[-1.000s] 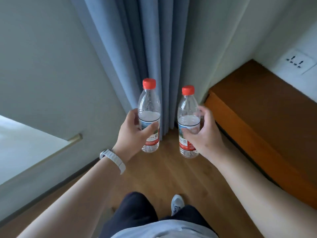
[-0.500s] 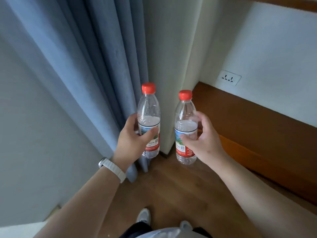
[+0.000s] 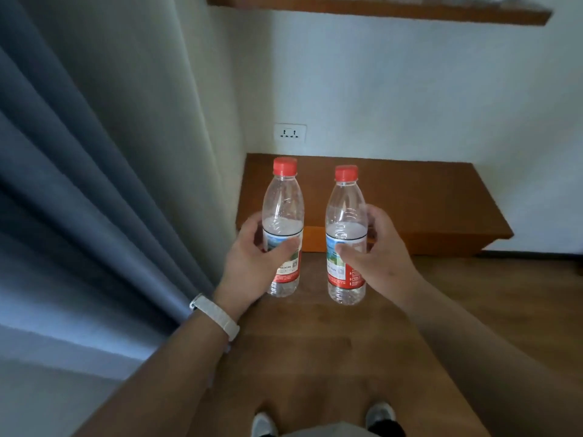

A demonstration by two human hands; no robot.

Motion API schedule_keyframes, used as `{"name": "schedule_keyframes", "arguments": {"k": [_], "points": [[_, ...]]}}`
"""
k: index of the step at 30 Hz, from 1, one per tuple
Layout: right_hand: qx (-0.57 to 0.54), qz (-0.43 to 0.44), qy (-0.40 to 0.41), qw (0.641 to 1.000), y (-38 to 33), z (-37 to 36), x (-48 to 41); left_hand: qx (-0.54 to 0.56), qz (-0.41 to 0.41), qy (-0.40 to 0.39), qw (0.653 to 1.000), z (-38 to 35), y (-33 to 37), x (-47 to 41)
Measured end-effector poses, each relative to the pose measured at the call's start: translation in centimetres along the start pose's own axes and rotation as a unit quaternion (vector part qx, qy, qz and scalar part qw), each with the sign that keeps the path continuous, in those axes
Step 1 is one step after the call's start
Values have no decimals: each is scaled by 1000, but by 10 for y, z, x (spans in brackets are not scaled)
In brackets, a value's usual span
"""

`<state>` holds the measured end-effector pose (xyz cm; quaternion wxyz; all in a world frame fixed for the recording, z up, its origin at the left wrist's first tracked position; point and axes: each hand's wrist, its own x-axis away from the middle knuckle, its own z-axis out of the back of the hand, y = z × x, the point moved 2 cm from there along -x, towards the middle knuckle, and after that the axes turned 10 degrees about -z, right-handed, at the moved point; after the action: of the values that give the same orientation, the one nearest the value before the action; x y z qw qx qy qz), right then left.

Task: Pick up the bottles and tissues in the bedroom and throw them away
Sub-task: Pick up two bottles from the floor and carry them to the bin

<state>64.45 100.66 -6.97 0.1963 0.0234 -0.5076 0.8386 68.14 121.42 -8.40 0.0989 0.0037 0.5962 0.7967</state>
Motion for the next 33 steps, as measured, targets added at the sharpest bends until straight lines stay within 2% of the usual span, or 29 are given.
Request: {"name": "schedule_keyframes", "arguments": {"k": [8,20,33], "points": [[-29,-5,86,996,60,129,6,33,-31,-96,994,-134,52,-15],[-126,-41,223,966,189,362,40,-3,-105,-221,970,-385,168,-5],[-143,-118,369,911,280,491,79,11,-167,-359,918,-565,231,-20]]}}
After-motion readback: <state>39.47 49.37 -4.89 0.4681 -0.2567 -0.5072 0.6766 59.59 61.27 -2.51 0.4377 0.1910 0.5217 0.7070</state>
